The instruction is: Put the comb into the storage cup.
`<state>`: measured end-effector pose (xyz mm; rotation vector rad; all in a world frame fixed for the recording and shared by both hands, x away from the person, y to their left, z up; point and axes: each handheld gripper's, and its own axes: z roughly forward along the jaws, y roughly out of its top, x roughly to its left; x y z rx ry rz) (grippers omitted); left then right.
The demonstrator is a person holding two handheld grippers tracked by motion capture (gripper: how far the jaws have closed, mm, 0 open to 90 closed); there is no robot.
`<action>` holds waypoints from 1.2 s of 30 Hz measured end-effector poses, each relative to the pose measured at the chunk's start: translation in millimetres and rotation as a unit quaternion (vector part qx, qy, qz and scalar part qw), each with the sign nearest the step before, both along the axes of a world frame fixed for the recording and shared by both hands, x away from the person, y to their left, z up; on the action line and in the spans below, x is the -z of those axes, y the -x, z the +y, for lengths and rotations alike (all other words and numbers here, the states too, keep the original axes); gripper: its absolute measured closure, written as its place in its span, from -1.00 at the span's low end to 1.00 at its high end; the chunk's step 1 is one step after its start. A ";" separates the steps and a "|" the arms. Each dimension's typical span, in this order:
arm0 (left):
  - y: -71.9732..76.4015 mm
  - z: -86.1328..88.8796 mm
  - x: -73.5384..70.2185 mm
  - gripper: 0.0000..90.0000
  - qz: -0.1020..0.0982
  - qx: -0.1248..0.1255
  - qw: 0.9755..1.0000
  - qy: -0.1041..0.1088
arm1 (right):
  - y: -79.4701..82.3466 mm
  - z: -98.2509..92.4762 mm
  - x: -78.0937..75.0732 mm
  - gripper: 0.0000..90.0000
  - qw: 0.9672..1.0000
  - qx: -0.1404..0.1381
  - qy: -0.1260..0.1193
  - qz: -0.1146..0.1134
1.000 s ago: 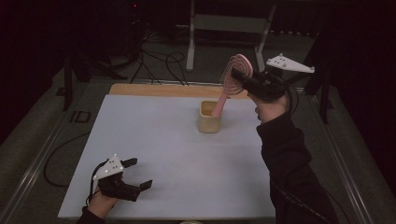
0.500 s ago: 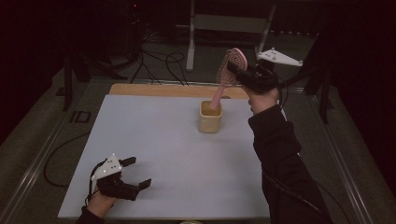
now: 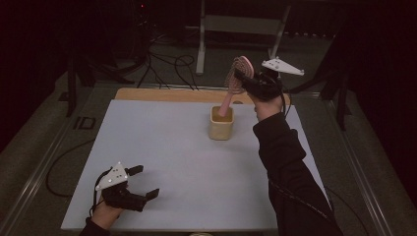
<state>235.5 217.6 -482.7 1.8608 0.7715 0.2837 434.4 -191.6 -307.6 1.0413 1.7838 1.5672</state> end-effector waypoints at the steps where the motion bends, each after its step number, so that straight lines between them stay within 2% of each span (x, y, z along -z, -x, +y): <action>1: -0.1 -0.1 0.2 -0.99 0.001 0.001 1.000 -0.001 | -0.5 -0.1 1.4 0.44 1.000 0.003 -0.003 0.002; 14: 0.3 -0.2 0.3 -0.99 -0.001 0.002 1.000 0.002 | -6.0 1.7 19.6 0.44 1.000 0.004 0.000 0.012; 36: 0.7 -0.4 0.0 -0.99 -0.004 0.002 1.000 0.001 | -14.8 4.4 51.6 0.44 0.999 0.009 -0.005 0.046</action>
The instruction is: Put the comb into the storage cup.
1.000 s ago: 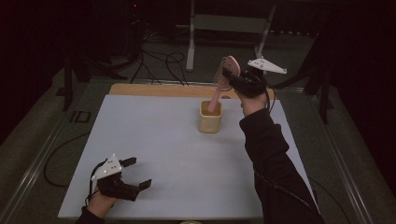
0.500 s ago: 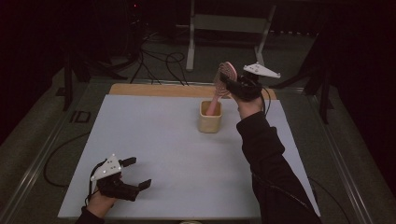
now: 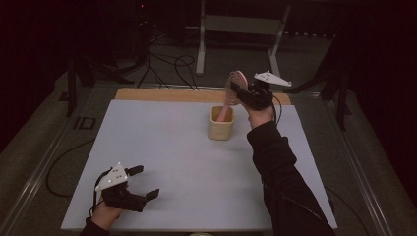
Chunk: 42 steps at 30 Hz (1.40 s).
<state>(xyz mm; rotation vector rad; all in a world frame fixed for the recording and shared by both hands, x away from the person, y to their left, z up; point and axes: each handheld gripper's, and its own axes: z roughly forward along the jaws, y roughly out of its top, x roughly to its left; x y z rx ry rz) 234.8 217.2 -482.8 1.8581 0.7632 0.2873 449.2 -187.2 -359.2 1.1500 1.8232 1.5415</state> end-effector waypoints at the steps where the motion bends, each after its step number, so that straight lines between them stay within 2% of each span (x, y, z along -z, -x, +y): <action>1: 0.0 0.0 0.0 -0.99 0.000 0.000 1.000 0.000 | -0.2 0.7 1.1 0.44 1.000 0.000 0.002 0.001; 27: 0.2 0.3 -0.3 -0.99 0.000 0.000 1.000 0.002 | -4.5 2.9 26.6 0.44 1.000 0.005 -0.002 0.027; 37: 0.1 -0.2 -0.1 -0.99 -0.002 0.001 1.000 -0.002 | -6.2 1.6 33.2 0.44 0.999 0.004 -0.010 0.037; 42: 0.0 -0.4 0.3 -0.99 -0.002 0.001 1.000 -0.003 | -7.3 1.2 39.6 0.44 0.999 0.003 -0.019 0.050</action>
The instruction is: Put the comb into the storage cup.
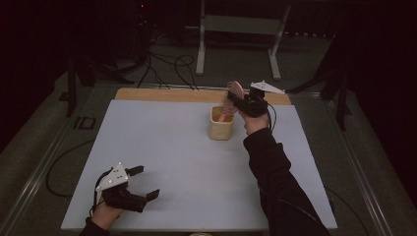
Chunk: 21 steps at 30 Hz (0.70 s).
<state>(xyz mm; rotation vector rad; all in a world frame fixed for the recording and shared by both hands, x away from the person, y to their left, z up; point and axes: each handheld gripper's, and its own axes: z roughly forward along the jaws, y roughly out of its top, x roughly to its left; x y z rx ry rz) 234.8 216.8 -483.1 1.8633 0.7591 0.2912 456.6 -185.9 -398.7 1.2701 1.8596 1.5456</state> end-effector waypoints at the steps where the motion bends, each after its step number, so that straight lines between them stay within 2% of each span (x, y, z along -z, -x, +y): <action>1: 0.0 0.0 0.0 -0.99 0.000 0.000 1.000 0.000 | -0.3 -0.2 1.1 0.44 1.000 0.001 -0.002 0.001; 14: -0.4 0.3 0.2 -0.99 0.000 -0.001 1.000 0.001 | -3.1 -2.8 9.7 0.43 1.000 -0.002 -0.008 0.017; 16: 0.1 0.0 0.3 -0.99 -0.001 0.000 1.000 -0.002 | -3.9 -4.3 10.0 0.42 1.000 -0.006 -0.006 0.021; 17: -0.1 -0.1 0.2 -0.99 0.000 0.001 1.000 -0.002 | -4.3 -5.0 10.0 0.38 1.000 -0.007 0.004 0.022; 21: 0.1 0.1 0.3 -0.99 -0.001 0.000 1.000 -0.001 | -5.7 -7.0 10.7 0.29 1.000 -0.006 0.007 0.028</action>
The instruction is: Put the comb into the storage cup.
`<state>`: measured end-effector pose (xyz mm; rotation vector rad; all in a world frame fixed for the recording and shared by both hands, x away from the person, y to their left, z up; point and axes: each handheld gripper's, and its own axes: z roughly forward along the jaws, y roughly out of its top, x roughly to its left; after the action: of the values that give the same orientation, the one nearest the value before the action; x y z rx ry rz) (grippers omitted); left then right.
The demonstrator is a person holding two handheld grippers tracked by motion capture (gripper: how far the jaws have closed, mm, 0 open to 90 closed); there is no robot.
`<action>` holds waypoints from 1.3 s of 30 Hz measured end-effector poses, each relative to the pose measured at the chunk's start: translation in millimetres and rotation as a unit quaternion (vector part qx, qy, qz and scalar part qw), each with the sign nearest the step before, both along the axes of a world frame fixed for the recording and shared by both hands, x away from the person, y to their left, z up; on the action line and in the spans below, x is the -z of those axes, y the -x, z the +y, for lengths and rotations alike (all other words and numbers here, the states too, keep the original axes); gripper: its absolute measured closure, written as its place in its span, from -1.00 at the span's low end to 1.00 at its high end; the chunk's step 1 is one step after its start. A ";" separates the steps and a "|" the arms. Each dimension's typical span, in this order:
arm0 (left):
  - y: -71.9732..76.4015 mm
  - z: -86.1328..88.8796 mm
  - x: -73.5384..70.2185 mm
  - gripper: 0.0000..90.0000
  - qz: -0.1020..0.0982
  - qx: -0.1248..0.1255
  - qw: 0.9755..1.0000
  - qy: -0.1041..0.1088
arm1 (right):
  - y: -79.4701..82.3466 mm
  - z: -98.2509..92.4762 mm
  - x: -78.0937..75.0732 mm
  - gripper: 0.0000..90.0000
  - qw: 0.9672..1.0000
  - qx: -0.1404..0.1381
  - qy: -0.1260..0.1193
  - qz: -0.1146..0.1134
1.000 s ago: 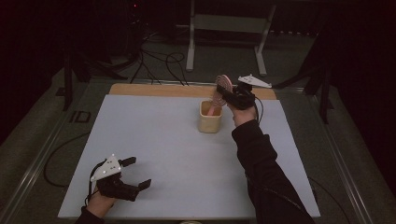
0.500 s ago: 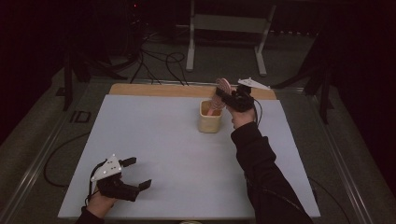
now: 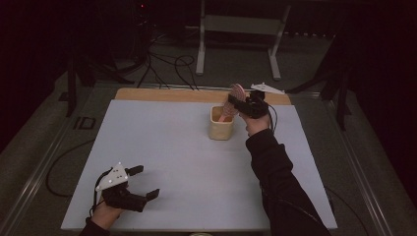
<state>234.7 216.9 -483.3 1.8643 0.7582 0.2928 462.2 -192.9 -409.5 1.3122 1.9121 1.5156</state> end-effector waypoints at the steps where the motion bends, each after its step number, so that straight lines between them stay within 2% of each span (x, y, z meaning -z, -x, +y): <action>1: -0.2 -0.1 0.1 -0.99 0.001 0.001 1.000 -0.001 | 0.2 -0.7 0.2 0.29 1.000 0.001 0.003 0.000; 8: -0.4 -0.7 0.2 -0.99 0.002 0.002 1.000 0.001 | -0.5 -7.0 2.6 0.19 1.000 0.009 0.011 0.002; 9: -0.5 -0.5 0.3 -0.99 0.002 0.001 1.000 0.002 | -1.2 -9.3 3.4 -0.02 1.000 0.007 0.006 0.007; 10: -0.3 -0.3 0.3 -0.99 0.002 0.001 1.000 0.002 | -1.2 -9.3 3.4 -0.02 1.000 0.007 0.006 0.007; 11: -0.1 -0.5 0.2 -0.99 0.001 0.001 1.000 0.001 | -2.6 -10.7 4.6 -0.33 1.000 0.005 0.001 0.019; 12: -0.1 -0.5 0.2 -0.99 0.001 0.001 1.000 0.001 | -2.6 -10.7 4.6 -0.33 1.000 0.005 0.001 0.019; 15: -0.4 -0.3 0.0 -0.99 0.002 0.000 1.000 0.003 | -3.4 -12.1 4.6 -0.69 0.999 0.015 0.008 0.033; 17: 0.0 -0.8 0.2 -0.99 0.002 0.001 1.000 0.001 | -3.3 -13.6 5.0 -0.76 0.999 0.015 0.005 0.039; 25: -0.5 -1.3 0.4 -0.99 0.003 0.003 1.000 -0.001 | -1.0 -15.4 5.6 -0.79 0.999 0.007 0.016 0.042; 34: 0.1 -1.5 0.6 -0.99 0.003 0.002 1.000 -0.001 | 1.5 -16.9 5.6 -0.81 0.999 -0.007 0.007 0.040; 37: 0.2 -2.0 1.3 -0.99 0.003 0.003 1.000 -0.004 | 1.9 -15.8 6.2 -0.81 0.999 -0.013 0.012 0.041; 39: 0.6 -1.6 1.3 -0.99 0.004 0.002 1.000 -0.003 | 3.5 -14.1 5.9 -0.81 0.999 -0.014 0.024 0.033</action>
<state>234.1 215.3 -484.7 1.8735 0.7597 0.2851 458.8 -207.0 -415.4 1.3360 2.0018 1.4471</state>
